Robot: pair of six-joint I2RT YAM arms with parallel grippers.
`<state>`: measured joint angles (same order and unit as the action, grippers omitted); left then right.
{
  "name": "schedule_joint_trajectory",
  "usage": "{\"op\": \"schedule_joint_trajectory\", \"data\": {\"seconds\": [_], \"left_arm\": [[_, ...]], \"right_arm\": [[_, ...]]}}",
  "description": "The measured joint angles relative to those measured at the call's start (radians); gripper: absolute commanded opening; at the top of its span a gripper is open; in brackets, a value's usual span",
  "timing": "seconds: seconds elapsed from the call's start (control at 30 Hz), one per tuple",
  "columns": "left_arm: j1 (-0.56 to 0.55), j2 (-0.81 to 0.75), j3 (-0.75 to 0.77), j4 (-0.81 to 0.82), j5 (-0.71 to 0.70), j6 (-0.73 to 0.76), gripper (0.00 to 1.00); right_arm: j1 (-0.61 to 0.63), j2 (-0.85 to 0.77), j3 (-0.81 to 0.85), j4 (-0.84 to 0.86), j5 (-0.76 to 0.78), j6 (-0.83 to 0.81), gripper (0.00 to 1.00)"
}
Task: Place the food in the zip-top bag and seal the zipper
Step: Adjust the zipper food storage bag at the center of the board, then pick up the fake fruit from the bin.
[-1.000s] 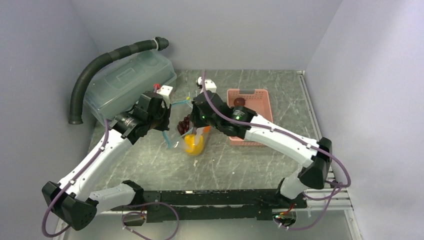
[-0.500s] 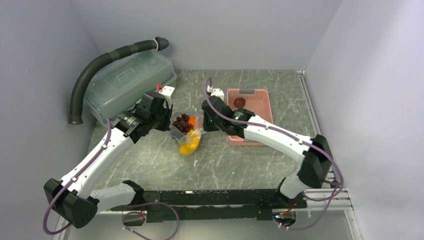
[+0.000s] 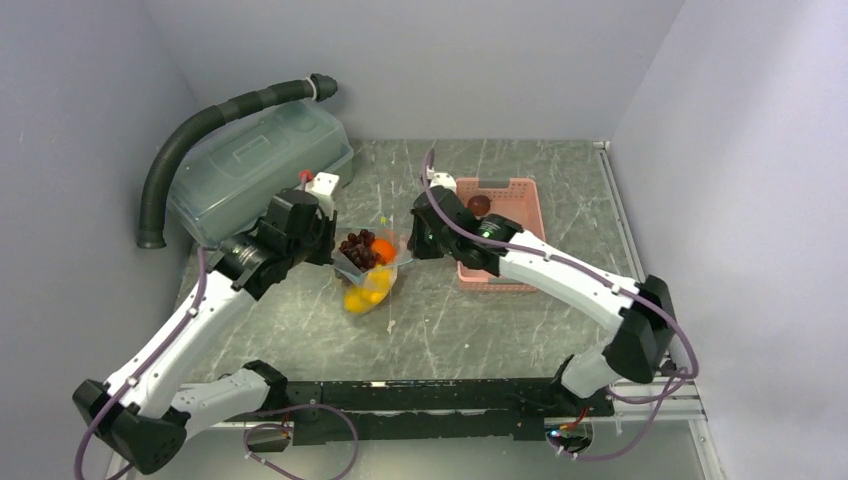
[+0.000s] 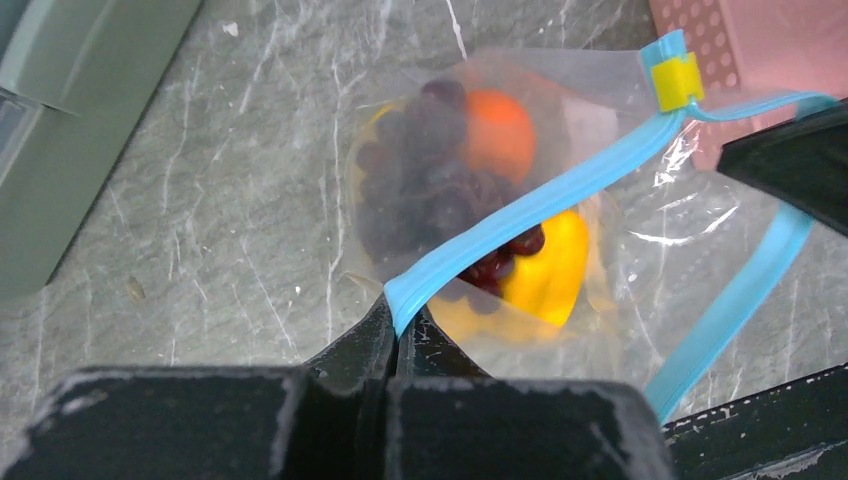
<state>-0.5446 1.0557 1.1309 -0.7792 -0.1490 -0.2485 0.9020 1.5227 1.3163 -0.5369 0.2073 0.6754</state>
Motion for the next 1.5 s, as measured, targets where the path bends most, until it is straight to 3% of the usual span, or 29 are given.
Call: {"op": "schedule_joint_trajectory", "data": {"seconds": [0.33,0.43,0.77,1.1,1.5], "left_arm": [[0.0,-0.079,-0.015,0.021,-0.013,0.0,0.0],[0.0,-0.047,-0.015,0.021,-0.009,0.0,0.0],[0.0,-0.006,-0.015,0.022,-0.005,0.001,0.0],[0.0,-0.005,-0.015,0.022,-0.005,0.001,0.0],[0.0,-0.005,-0.015,0.022,-0.005,0.001,0.0]], "right_arm": [[0.002,-0.078,0.0,0.03,-0.034,0.003,0.03],[0.002,-0.07,-0.015,0.03,-0.035,0.008,0.1],[0.002,-0.062,-0.013,0.008,-0.025,0.0,0.51],[-0.008,-0.153,0.098,-0.058,0.102,-0.061,0.6],[-0.124,-0.275,0.126,-0.105,0.187,-0.127,0.77]]}}
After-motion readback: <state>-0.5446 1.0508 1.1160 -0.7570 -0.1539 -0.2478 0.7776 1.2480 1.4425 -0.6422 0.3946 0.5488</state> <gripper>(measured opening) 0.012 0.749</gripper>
